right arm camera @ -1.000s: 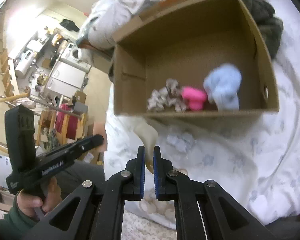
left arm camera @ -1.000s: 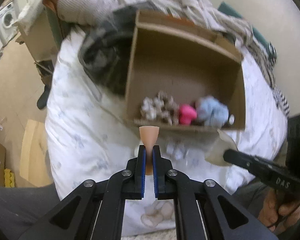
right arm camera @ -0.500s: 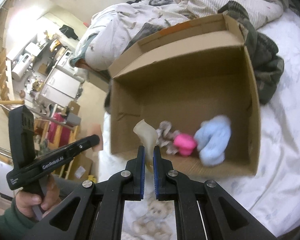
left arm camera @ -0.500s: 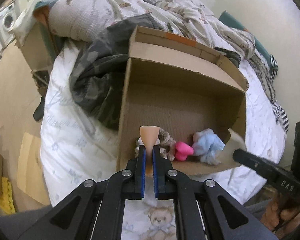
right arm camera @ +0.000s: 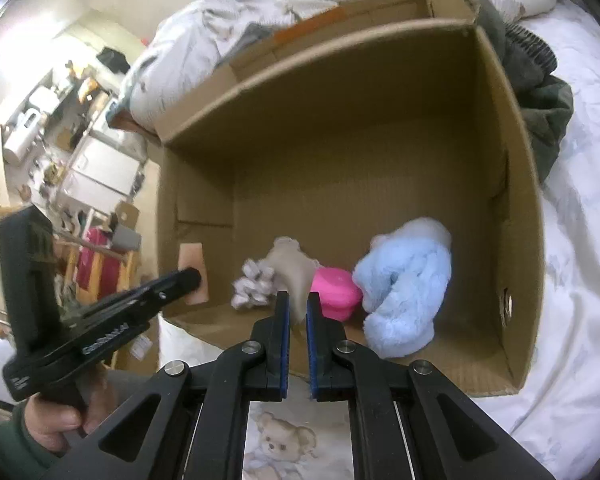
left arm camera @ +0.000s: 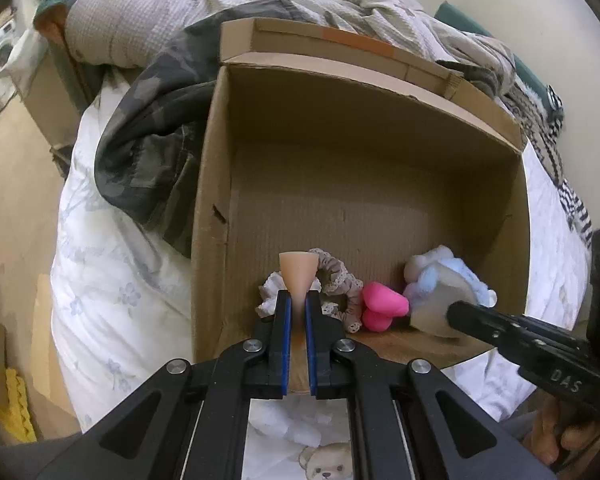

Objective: Organize soft objects
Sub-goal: 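Carry the orange stick and peach cup over the box with both tools, then open both tools to drop the stick and cup into the box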

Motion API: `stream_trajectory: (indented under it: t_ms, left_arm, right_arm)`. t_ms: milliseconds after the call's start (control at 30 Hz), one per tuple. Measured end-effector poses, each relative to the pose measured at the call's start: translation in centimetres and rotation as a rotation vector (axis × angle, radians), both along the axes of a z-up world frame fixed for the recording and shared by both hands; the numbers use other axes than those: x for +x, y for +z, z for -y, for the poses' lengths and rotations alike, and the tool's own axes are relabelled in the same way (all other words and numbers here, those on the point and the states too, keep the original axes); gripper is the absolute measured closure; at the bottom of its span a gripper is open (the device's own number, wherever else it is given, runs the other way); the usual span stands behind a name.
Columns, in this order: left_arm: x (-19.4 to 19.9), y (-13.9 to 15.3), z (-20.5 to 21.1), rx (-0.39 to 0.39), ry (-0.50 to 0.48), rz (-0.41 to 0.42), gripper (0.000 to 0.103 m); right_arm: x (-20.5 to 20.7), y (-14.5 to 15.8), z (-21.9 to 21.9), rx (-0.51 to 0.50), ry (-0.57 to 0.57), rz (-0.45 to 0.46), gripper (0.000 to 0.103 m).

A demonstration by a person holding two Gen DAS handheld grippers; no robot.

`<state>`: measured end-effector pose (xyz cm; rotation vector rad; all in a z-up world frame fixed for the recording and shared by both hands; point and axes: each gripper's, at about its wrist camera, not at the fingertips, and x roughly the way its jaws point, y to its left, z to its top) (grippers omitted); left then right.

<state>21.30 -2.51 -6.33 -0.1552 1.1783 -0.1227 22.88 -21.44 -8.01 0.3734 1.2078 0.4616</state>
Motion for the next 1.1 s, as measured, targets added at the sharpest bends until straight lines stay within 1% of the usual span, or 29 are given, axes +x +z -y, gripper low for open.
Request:
stream_trajectory:
  t_ms: [133, 233, 367, 600, 667, 700, 733, 767, 867, 933, 967, 1000, 1033, 1067, 1100]
  left_arm:
    - [0.0, 0.2, 0.5, 0.011, -0.02, 0.021, 0.097]
    - [0.0, 0.2, 0.6, 0.009, -0.017, 0.029, 0.097]
    - [-0.1, 0.2, 0.5, 0.034, -0.007, 0.048, 0.097]
    - [0.0, 0.1, 0.6, 0.03, -0.003, 0.049, 0.096]
    - [-0.1, 0.1, 0.8, 0.057, -0.01, 0.056, 0.096]
    - [-0.1, 0.1, 1.0, 0.07, -0.016, 0.057, 0.094]
    - [-0.1, 0.0, 1.1, 0.077, -0.017, 0.052, 0.088]
    - [-0.1, -0.1, 1.2, 0.075, -0.019, 0.043, 0.085]
    - [-0.1, -0.3, 1.3, 0.079, -0.018, 0.03, 0.082]
    - [-0.1, -0.4, 1.3, 0.081, -0.017, 0.018, 0.073]
    - [-0.1, -0.4, 1.2, 0.081, -0.014, 0.017, 0.07]
    - [-0.1, -0.4, 1.2, 0.081, -0.008, 0.017, 0.063]
    - [-0.2, -0.3, 1.2, 0.08, -0.004, 0.018, 0.054]
    - [-0.2, -0.2, 1.1, 0.079, 0.002, 0.019, 0.049]
    - [-0.2, -0.2, 1.1, 0.078, 0.004, 0.022, 0.044]
  right_arm:
    - [0.2, -0.6, -0.7, -0.023, 0.02, -0.025, 0.094]
    - [0.1, -0.7, -1.3, -0.045, 0.038, -0.021, 0.094]
    - [0.0, -0.9, -1.3, -0.055, 0.042, -0.023, 0.094]
    - [0.2, -0.6, -1.2, -0.046, 0.044, -0.012, 0.094]
    - [0.2, -0.6, -1.3, -0.053, 0.047, -0.009, 0.094]
    - [0.2, -0.7, -1.3, -0.056, 0.048, -0.009, 0.094]
    - [0.2, -0.7, -1.3, -0.057, 0.048, -0.009, 0.094]
    - [0.2, -0.7, -1.2, -0.059, 0.047, -0.01, 0.094]
    - [0.2, -0.7, -1.1, -0.057, 0.038, -0.009, 0.093]
    - [0.3, -0.6, -1.0, -0.054, 0.033, -0.007, 0.092]
    - [0.3, -0.5, -1.0, -0.055, 0.031, -0.004, 0.09]
    - [0.3, -0.5, -1.0, -0.057, 0.029, 0.001, 0.084]
    - [0.3, -0.4, -0.9, -0.058, 0.026, 0.006, 0.078]
    - [0.3, -0.3, -0.9, -0.057, 0.023, 0.01, 0.075]
    - [0.3, -0.2, -0.9, -0.053, 0.018, 0.012, 0.069]
